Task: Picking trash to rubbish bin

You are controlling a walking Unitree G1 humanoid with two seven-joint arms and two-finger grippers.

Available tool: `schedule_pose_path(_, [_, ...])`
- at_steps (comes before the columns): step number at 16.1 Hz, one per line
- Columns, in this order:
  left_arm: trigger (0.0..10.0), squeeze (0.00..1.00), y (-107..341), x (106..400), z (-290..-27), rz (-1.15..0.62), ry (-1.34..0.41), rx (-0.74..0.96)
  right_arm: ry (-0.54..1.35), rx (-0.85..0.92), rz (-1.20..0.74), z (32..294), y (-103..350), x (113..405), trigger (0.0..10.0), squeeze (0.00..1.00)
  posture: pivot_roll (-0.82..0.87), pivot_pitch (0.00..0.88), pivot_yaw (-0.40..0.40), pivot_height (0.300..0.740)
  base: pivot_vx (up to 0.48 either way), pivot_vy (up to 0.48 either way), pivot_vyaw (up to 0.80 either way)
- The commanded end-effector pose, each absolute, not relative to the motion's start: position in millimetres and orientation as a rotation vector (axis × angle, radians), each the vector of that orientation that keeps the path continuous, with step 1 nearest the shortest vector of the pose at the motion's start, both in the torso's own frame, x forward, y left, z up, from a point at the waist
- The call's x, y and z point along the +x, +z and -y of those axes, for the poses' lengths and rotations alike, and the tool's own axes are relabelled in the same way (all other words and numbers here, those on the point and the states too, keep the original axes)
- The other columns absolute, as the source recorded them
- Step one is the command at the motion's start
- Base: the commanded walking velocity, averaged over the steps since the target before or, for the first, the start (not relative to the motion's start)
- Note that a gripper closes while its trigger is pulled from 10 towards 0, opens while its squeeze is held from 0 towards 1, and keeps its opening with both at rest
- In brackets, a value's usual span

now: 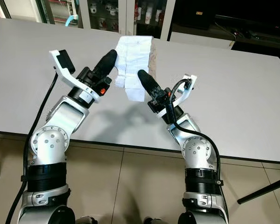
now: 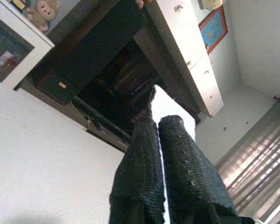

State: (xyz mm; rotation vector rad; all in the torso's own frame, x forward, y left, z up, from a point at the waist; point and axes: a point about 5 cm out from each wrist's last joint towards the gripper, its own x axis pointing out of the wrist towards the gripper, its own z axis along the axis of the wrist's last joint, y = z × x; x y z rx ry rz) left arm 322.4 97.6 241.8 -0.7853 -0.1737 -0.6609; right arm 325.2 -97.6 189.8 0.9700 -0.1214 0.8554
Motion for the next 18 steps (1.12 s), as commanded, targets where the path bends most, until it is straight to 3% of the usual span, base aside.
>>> schedule_pose_path(1, [10.0,1.0,244,321,-88,0.16,-0.703,-0.769,0.838,0.955,0.127,102,191,327,10.0,0.0,-0.03,0.066,-0.105,0.74,0.0,0.0,0.0])
schedule_pose_path(7, [10.0,1.0,242,320,-90,0.153,-0.71,-0.768,0.823,0.962,0.126,104,190,328,10.0,0.0,-0.03,0.066,-0.106,0.74,0.0,0.0,0.0])
schedule_pose_path(10, [10.0,1.0,229,323,-100,0.106,-0.628,-0.719,0.809,0.967,0.13,105,190,329,10.0,0.0,-0.03,0.068,-0.104,0.74,0.0,0.0,0.0])
schedule_pose_path(11, [10.0,0.18,199,338,-114,-0.033,-0.389,-0.545,0.765,0.965,0.123,108,187,333,10.0,0.0,-0.03,0.068,-0.106,0.74,0.0,0.0,0.0])
schedule_pose_path(12, [10.0,0.0,191,341,-119,-0.069,-0.327,-0.499,0.756,0.965,0.123,109,187,334,10.0,0.0,-0.03,0.07,-0.105,0.74,0.0,0.0,0.0])
schedule_pose_path(13, [10.0,0.0,177,343,-128,-0.109,-0.243,-0.459,0.674,0.938,0.109,113,182,339,10.0,0.0,-0.03,0.071,-0.105,0.74,0.0,0.0,0.0])
schedule_pose_path(16, [10.0,0.0,167,339,-127,-0.116,-0.235,-0.342,0.397,0.854,0.05,134,161,353,10.0,0.0,-0.03,0.071,-0.107,0.74,0.0,0.0,0.0])
schedule_pose_path(18, [10.0,0.0,162,339,-126,-0.11,-0.211,-0.236,0.311,0.771,0.039,142,154,354,10.0,0.0,-0.03,0.071,-0.104,0.74,0.0,0.0,0.0])
